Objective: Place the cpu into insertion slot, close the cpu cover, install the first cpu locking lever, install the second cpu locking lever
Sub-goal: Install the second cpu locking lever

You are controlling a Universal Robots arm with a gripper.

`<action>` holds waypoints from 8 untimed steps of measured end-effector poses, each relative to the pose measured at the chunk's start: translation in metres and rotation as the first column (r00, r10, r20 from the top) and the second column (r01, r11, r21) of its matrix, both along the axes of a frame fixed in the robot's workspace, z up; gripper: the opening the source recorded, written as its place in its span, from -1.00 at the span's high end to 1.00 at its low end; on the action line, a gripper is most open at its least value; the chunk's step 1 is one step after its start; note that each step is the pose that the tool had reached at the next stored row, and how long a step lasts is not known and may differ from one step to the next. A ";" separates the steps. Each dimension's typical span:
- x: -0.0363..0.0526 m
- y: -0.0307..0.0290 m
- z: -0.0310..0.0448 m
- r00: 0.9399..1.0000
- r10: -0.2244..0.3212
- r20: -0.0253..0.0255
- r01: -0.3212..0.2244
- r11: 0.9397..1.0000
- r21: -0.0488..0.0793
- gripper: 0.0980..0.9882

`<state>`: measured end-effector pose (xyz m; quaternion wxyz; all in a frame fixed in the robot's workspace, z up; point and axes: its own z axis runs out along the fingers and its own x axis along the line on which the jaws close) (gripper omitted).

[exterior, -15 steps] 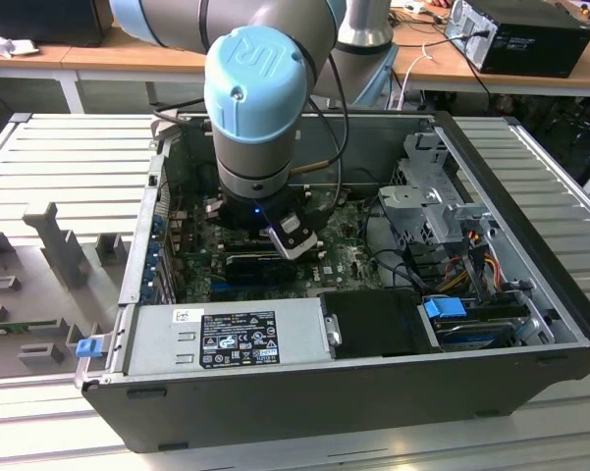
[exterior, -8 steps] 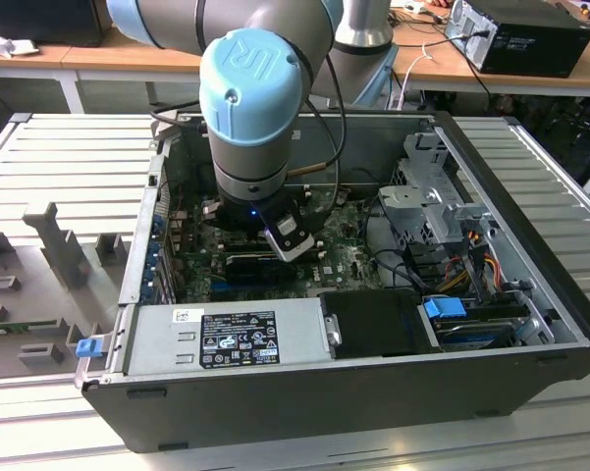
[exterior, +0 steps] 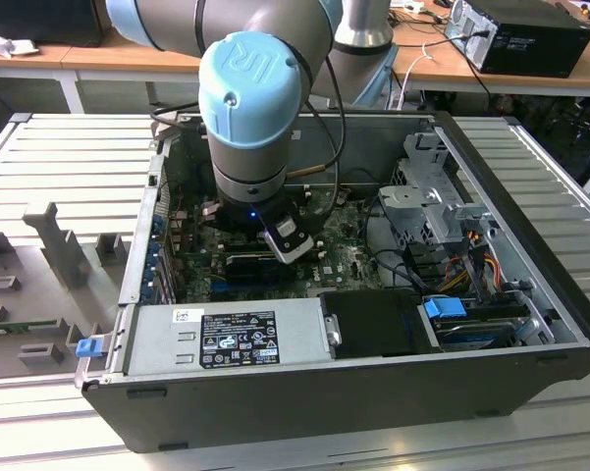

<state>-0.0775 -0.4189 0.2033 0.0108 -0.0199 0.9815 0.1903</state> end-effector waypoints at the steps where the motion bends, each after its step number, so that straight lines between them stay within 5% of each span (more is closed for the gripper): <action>1: -0.0001 -0.0004 -0.0002 1.000 -0.001 0.000 0.001 1.000 0.001 0.98; 8: -0.0034 -0.0042 -0.0051 1.000 -0.004 0.000 0.004 0.999 0.031 0.98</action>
